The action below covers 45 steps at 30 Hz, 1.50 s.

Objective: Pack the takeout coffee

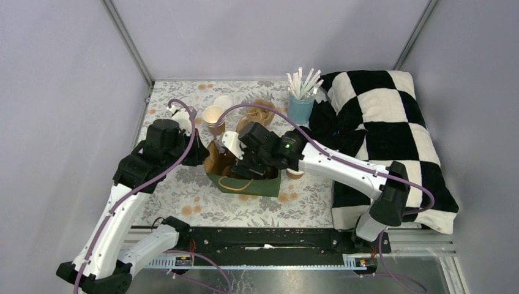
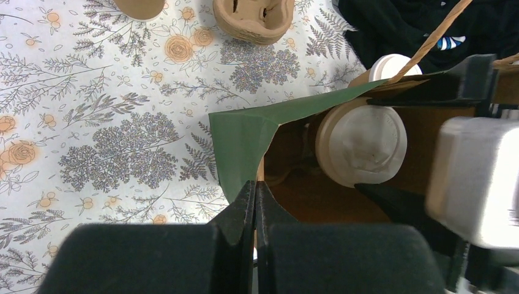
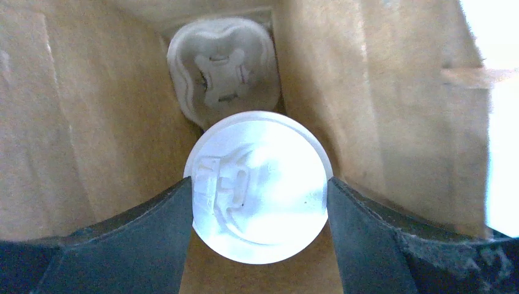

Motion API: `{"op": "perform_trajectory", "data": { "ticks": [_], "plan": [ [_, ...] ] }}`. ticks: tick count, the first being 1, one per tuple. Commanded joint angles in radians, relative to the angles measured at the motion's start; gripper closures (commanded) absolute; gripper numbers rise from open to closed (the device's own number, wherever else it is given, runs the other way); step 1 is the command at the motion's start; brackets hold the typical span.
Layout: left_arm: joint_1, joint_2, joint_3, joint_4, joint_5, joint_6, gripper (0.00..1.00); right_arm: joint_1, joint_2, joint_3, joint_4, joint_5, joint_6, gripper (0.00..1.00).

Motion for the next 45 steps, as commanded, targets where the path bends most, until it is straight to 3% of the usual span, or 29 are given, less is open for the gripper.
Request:
{"op": "perform_trajectory", "data": {
  "ticks": [1, 11, 27, 34, 38, 41, 45],
  "plan": [
    [0.006, 0.003, 0.011, 0.023, -0.009, 0.0, 1.0, -0.009, -0.078, -0.026, 0.141, 0.031, 0.038, 0.47],
    [0.005, 0.01, 0.032, 0.01, -0.017, 0.0, 1.0, -0.009, -0.165, -0.06, 0.276, 0.064, 0.126, 0.48],
    [0.005, 0.019, 0.055, -0.009, -0.021, -0.014, 1.0, -0.009, -0.223, -0.128, 0.282, 0.058, 0.148, 0.48],
    [0.005, 0.055, 0.126, -0.03, -0.029, -0.052, 0.88, -0.009, -0.265, -0.084, 0.308, 0.043, 0.247, 0.49],
    [0.005, 0.058, 0.126, -0.031, -0.021, -0.078, 0.84, -0.009, -0.283, -0.086, 0.318, 0.042, 0.25, 0.49],
    [0.005, 0.054, 0.133, -0.04, -0.027, -0.083, 0.75, -0.009, -0.291, -0.075, 0.315, 0.051, 0.246, 0.49],
    [0.005, 0.069, 0.181, -0.052, -0.029, -0.086, 0.69, -0.009, -0.296, -0.065, 0.324, 0.065, 0.246, 0.49]
  ]
}}
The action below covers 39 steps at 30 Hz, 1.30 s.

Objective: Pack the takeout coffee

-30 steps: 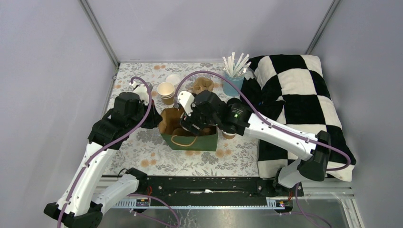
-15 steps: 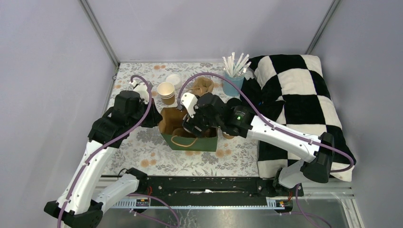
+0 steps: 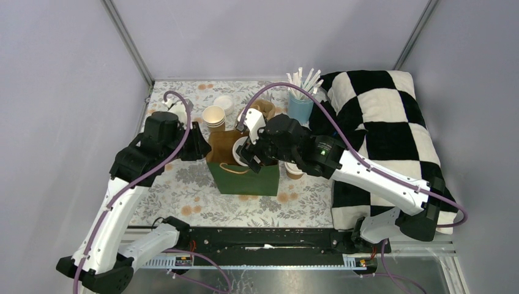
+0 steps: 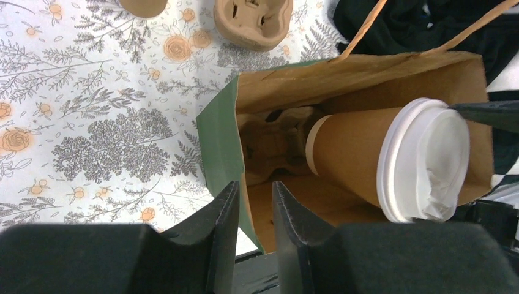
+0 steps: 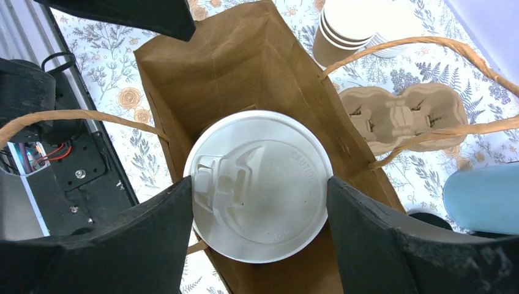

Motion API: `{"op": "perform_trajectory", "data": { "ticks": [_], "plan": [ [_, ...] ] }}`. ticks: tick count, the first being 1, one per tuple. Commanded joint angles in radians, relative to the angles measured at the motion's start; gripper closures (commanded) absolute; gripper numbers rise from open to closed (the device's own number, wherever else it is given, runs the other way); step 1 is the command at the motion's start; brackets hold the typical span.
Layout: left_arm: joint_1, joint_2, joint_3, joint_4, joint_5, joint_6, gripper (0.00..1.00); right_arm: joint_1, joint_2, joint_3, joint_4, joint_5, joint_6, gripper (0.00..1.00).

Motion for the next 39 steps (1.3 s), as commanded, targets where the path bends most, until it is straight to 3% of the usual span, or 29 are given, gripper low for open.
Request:
{"op": "perform_trajectory", "data": {
  "ticks": [1, 9, 16, 20, 25, 30, 39],
  "plan": [
    [0.005, 0.017, 0.085, 0.008, -0.006, -0.019, 0.68, -0.008, -0.036, 0.045, 0.055, 0.035, 0.015, 0.49],
    [0.005, 0.083, 0.059, -0.037, 0.021, -0.009, 0.59, -0.008, -0.03, 0.045, 0.049, 0.038, -0.007, 0.49],
    [0.005, 0.177, 0.11, -0.056, -0.03, 0.048, 0.58, -0.008, -0.028, 0.045, 0.033, 0.028, -0.012, 0.49],
    [0.003, 0.221, 0.113, -0.021, -0.049, 0.06, 0.68, -0.008, -0.028, 0.048, 0.024, 0.02, -0.022, 0.49],
    [-0.002, 0.226, 0.133, 0.006, -0.08, 0.111, 0.99, -0.008, -0.03, 0.046, 0.012, 0.016, -0.034, 0.49],
    [-0.038, 0.135, 0.107, 0.089, -0.112, 0.157, 1.0, -0.009, -0.027, 0.049, -0.011, -0.02, -0.056, 0.5],
    [-0.095, -0.121, -0.134, 0.337, -0.143, 0.171, 1.0, 0.073, 0.007, 0.045, -0.043, -0.007, -0.118, 0.51]
  ]
}}
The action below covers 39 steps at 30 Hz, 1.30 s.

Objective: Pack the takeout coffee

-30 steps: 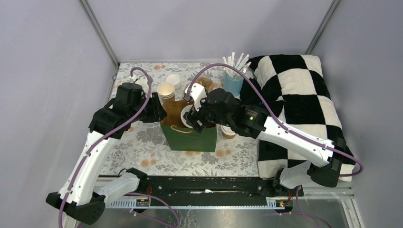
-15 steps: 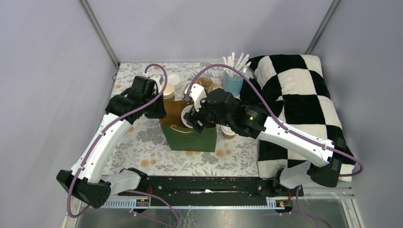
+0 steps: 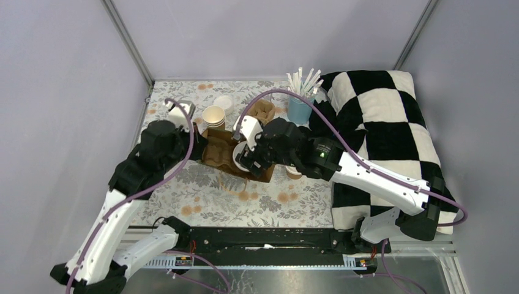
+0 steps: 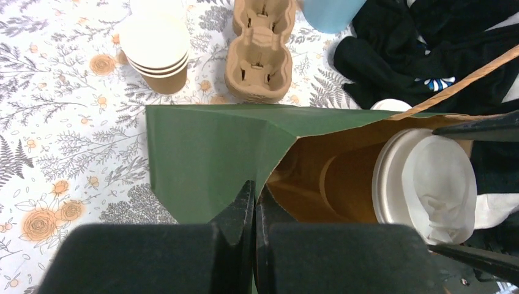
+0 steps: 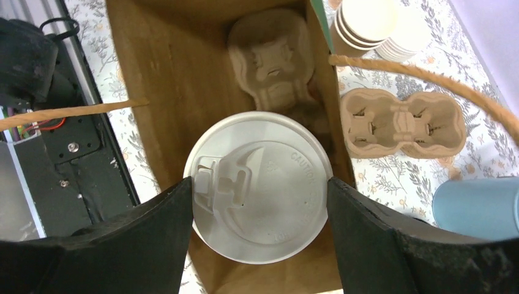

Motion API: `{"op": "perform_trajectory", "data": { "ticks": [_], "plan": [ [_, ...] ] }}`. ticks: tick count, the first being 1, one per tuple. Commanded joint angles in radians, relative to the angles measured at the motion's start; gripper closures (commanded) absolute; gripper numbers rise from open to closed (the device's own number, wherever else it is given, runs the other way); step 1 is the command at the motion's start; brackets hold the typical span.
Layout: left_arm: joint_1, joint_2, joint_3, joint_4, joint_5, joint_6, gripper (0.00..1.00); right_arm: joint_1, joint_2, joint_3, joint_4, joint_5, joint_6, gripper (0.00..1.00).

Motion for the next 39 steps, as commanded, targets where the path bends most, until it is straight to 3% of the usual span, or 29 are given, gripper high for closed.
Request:
{"op": "perform_trajectory", "data": {
  "ticks": [1, 8, 12, 22, 31, 39],
  "plan": [
    [-0.011, -0.1, -0.11, 0.197, -0.033, 0.03, 1.0, 0.066, 0.013, 0.029, 0.0, 0.022, -0.047, 0.51],
    [-0.012, -0.251, -0.272, 0.272, 0.07, 0.106, 1.0, 0.138, 0.038, -0.046, 0.107, 0.073, -0.093, 0.51],
    [-0.012, -0.325, -0.322, 0.27, 0.06, 0.13, 1.0, 0.158, 0.037, -0.122, 0.203, 0.128, -0.134, 0.51],
    [-0.012, -0.358, -0.352, 0.221, 0.066, 0.095, 1.0, 0.176, 0.086, -0.176, 0.236, 0.197, -0.315, 0.52],
    [-0.012, -0.412, -0.417, 0.225, 0.05, 0.172, 1.0, 0.18, 0.198, -0.116, 0.225, 0.205, -0.405, 0.52],
    [-0.012, -0.473, -0.495, 0.291, -0.002, 0.25, 1.0, 0.187, 0.273, -0.058, 0.211, 0.219, -0.38, 0.51]
  ]
}}
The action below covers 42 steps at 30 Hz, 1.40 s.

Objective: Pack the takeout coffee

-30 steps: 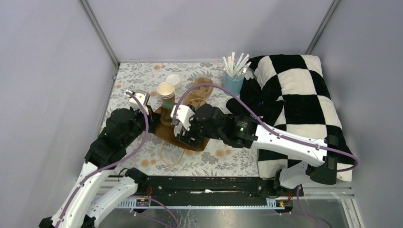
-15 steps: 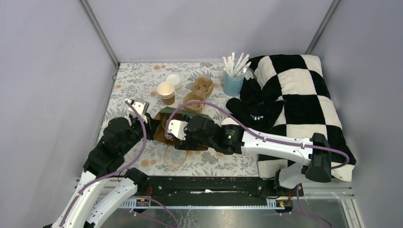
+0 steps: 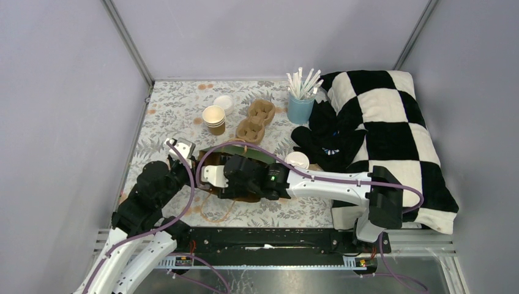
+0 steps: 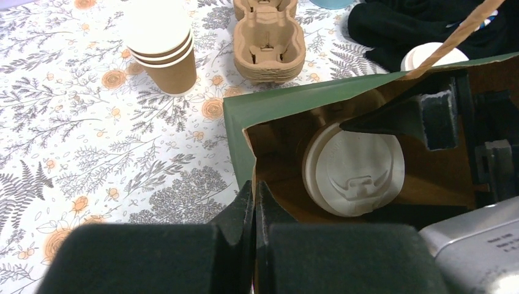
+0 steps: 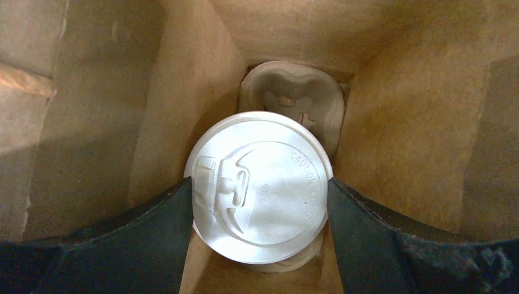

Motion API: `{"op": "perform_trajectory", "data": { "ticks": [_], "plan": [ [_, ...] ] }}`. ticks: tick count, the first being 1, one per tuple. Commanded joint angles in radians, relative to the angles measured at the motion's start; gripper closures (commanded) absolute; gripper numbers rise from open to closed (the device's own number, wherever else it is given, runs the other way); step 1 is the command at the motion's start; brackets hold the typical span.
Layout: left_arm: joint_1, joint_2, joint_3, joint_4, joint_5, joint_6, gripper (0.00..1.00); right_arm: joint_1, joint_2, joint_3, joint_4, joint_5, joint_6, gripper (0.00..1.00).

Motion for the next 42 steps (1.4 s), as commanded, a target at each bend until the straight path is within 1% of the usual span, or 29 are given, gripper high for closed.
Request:
{"op": "perform_trajectory", "data": {
  "ticks": [1, 4, 10, 18, 21, 26, 29, 32, 39, 42],
  "plan": [
    [-0.004, -0.022, -0.017, 0.084, -0.024, 0.049, 1.0, 0.01, 0.019, 0.079, 0.014, 0.044, -0.013, 0.51],
    [-0.004, -0.022, -0.021, 0.088, -0.03, 0.083, 1.0, 0.01, 0.025, 0.096, -0.017, 0.091, -0.038, 0.51],
    [-0.004, -0.025, -0.031, 0.108, -0.054, 0.074, 1.0, 0.01, 0.029, 0.082, -0.085, 0.19, -0.077, 0.51],
    [-0.004, -0.005, -0.028, 0.187, -0.057, 0.106, 1.0, 0.01, 0.016, 0.058, -0.134, 0.119, -0.057, 0.5],
    [-0.004, 0.017, -0.028, 0.2, -0.021, 0.12, 1.0, 0.008, 0.029, 0.057, -0.137, 0.086, -0.059, 0.5],
    [-0.004, 0.015, -0.048, 0.207, 0.0, 0.107, 1.0, -0.017, 0.062, 0.063, -0.09, 0.111, -0.09, 0.51],
    [-0.004, 0.009, -0.051, 0.196, -0.008, 0.118, 1.0, -0.04, 0.087, 0.052, -0.045, 0.173, -0.132, 0.5],
    [-0.004, 0.009, -0.046, 0.181, -0.005, 0.132, 1.0, -0.056, 0.095, 0.053, -0.018, 0.191, -0.176, 0.5],
    [-0.004, 0.008, -0.046, 0.165, -0.004, 0.133, 1.0, -0.061, 0.106, 0.048, -0.015, 0.255, -0.214, 0.51],
    [-0.004, 0.008, -0.05, 0.165, 0.001, 0.134, 1.0, -0.06, 0.091, 0.01, 0.026, 0.273, -0.228, 0.5]
  ]
}}
